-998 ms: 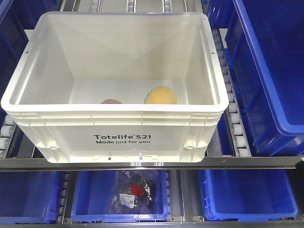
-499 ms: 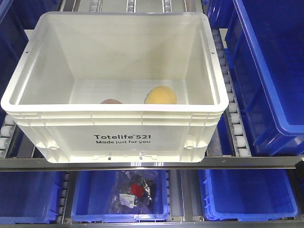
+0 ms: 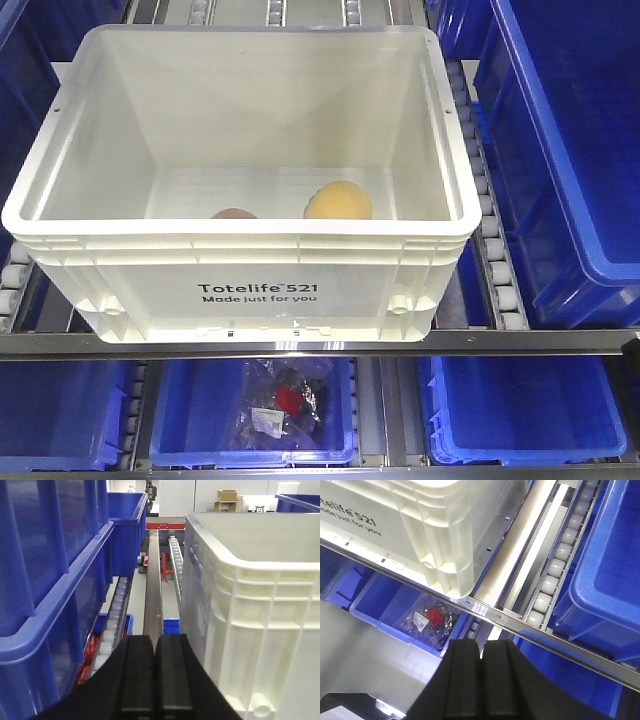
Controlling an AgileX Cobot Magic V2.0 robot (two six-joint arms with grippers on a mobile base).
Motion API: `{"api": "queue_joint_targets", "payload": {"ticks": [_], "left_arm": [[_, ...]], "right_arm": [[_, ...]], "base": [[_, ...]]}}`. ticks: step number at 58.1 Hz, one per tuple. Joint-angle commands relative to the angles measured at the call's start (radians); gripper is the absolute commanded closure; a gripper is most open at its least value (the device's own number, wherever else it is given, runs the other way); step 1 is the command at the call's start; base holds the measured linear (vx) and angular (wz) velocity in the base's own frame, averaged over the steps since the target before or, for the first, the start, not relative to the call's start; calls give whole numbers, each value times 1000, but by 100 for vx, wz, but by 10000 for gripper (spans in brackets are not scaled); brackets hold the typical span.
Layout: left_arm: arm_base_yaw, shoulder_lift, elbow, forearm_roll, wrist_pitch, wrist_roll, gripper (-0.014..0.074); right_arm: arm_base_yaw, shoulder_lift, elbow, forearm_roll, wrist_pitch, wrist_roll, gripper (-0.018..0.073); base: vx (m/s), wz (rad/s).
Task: Place moving items into box and shelve
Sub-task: 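Open both grippers and withdraw them from the shelved tote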
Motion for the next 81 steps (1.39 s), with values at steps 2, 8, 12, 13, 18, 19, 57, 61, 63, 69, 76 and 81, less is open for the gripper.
{"api": "queue_joint_targets", "payload": {"ticks": [2,8,12,13,18,19,57,61,63,69,76,81], "left_arm": [[0,-14,26,-6,-88,-13,613],[0,-14,26,-6,-88,-13,613],[0,-14,26,-6,-88,-13,613],[0,-14,26,-6,-88,-13,613],[0,-14,26,-6,-88,-13,613],[0,-14,26,-6,-88,-13,613],[0,-14,26,-6,-88,-13,613],[0,-14,26,-6,-88,-13,613],[0,-14,26,-6,-88,-13,613],[0,-14,26,-6,-88,-13,613],[0,-14,26,-6,-88,-13,613],[0,-14,26,-6,-88,-13,613]], "right_arm": [[-2,8,-26,-12,-63,-11,575],[-2,8,-26,-12,-63,-11,575],[-2,8,-26,-12,-63,-11,575],[-2,8,-26,-12,-63,-11,575],[-2,8,-26,-12,-63,-11,575],[-2,5,-26,-12,-64,-11,575],[-491,-426,609,92,-969,-11,575],[-520,-454,663,92,-1031,-11,575],[-530,-466,687,92,-1059,-11,575],[-538,-486,732,94,-1119,-11,575],[-538,-485,730,93,-1137,-11,575],[-538,-484,730,93,-1137,-11,575]], "base": [[0,0],[0,0],[0,0],[0,0],[0,0],[0,0],[0,0],[0,0],[0,0],[0,0],[0,0],[0,0]]}}
